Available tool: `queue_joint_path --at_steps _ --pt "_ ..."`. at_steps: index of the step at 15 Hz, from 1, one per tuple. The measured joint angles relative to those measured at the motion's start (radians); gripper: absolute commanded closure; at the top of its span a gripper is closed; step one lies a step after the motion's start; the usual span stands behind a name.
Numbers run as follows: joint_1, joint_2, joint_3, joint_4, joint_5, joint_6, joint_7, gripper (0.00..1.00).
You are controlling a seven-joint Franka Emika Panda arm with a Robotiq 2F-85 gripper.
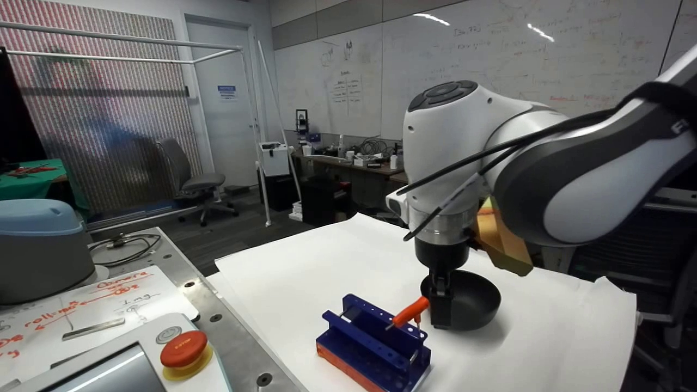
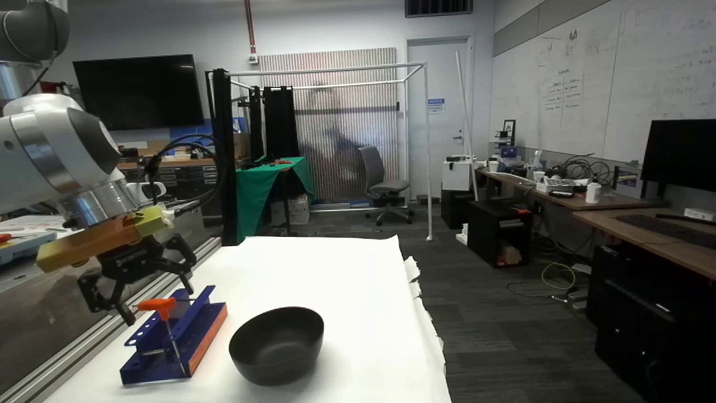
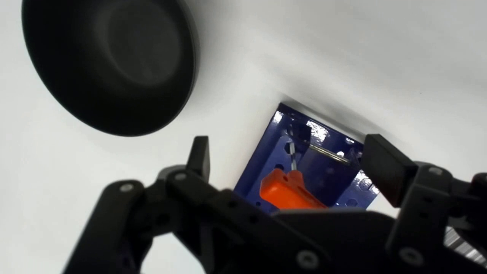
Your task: Pick up the orange object and put it in the black bowl.
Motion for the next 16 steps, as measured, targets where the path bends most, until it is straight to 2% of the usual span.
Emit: queue_joint_path --at_steps 1,2,3,7,11,13,14,16 --pt "0.018 0.027 -0.013 0.029 -0.017 -0.014 -0.03 0.0" --pt "0.033 0.052 -0.024 0.056 -0.025 -0.026 -0.064 0.07" --pt "0.045 0.073 -0.032 0.078 -0.025 -0.033 -0.098 0.26" --pt "0.074 0.138 -0.05 0.141 -0.025 -0.039 -0.215 0.58" --pt "0.088 0.161 -0.058 0.168 -0.025 -0.04 -0.275 0.89" --pt "0.091 0.16 -0.062 0.169 -0.025 -0.04 -0.279 0.92" --pt "0.093 0.157 -0.064 0.169 -0.025 -0.044 -0.278 0.89" --pt "0.095 0.143 -0.069 0.165 -0.025 -0.047 -0.268 0.88"
